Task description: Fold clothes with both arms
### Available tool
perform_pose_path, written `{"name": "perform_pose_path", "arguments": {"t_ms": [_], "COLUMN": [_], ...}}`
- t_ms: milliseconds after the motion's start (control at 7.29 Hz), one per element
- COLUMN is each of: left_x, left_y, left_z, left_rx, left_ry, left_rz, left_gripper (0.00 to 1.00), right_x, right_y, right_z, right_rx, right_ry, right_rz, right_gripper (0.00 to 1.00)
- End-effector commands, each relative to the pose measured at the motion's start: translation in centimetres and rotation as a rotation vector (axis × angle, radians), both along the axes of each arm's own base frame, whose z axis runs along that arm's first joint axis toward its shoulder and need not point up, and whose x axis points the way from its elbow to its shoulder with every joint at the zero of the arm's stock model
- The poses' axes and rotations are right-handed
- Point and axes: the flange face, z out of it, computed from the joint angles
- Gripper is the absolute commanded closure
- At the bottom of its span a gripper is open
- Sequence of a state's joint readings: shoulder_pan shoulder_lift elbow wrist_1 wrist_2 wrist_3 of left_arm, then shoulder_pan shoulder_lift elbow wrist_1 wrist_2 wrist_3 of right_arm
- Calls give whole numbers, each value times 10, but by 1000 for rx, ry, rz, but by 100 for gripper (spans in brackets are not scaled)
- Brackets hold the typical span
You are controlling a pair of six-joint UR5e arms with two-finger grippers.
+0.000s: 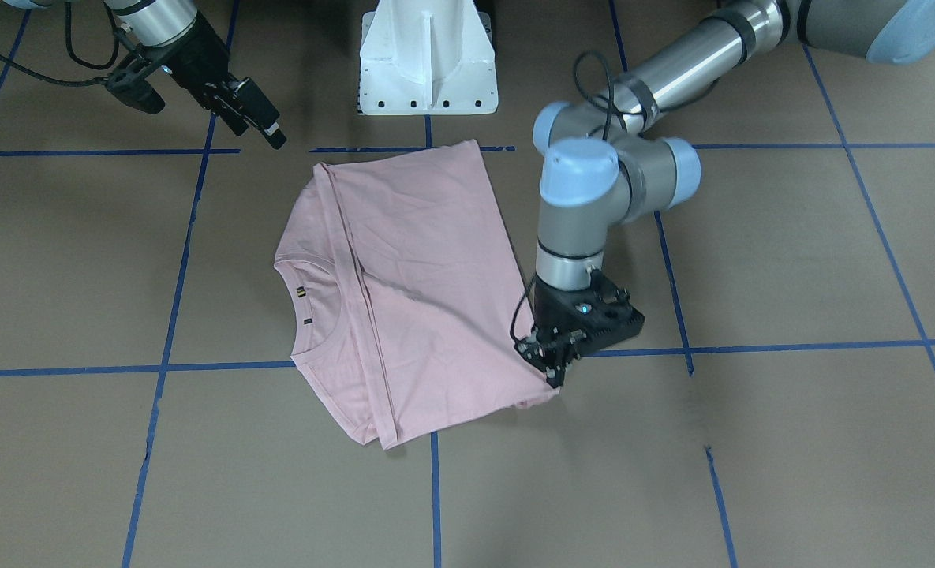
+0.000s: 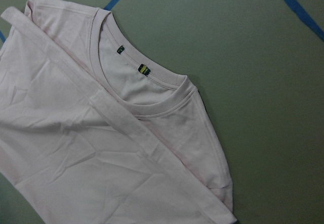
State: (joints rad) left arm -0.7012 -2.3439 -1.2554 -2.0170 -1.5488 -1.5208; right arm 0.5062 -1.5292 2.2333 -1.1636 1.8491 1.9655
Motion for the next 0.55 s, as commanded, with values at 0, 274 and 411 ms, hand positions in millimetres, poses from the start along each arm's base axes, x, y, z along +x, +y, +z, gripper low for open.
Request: {"name": "perform_pose_path", "arguments": {"t_ms": [0,274,411], "left_x": [0,-12,-48], "left_y": [-55,-53,-20], "left_z": [13,8,4], "left_rx": [34,65,98], "left_ry": [-14,-23,49], "left_rz": [-56,-33,-10], "left_gripper": [98,49,49], "right_x": [-4,-39,-75], "right_y": [-5,-23,-34], "right_z": [-9,-16,-22], "right_rx": [32,41,44], "right_ry": [-7,-5,0], "right_rz": [42,59,55], "right_gripper": [0,0,0]}}
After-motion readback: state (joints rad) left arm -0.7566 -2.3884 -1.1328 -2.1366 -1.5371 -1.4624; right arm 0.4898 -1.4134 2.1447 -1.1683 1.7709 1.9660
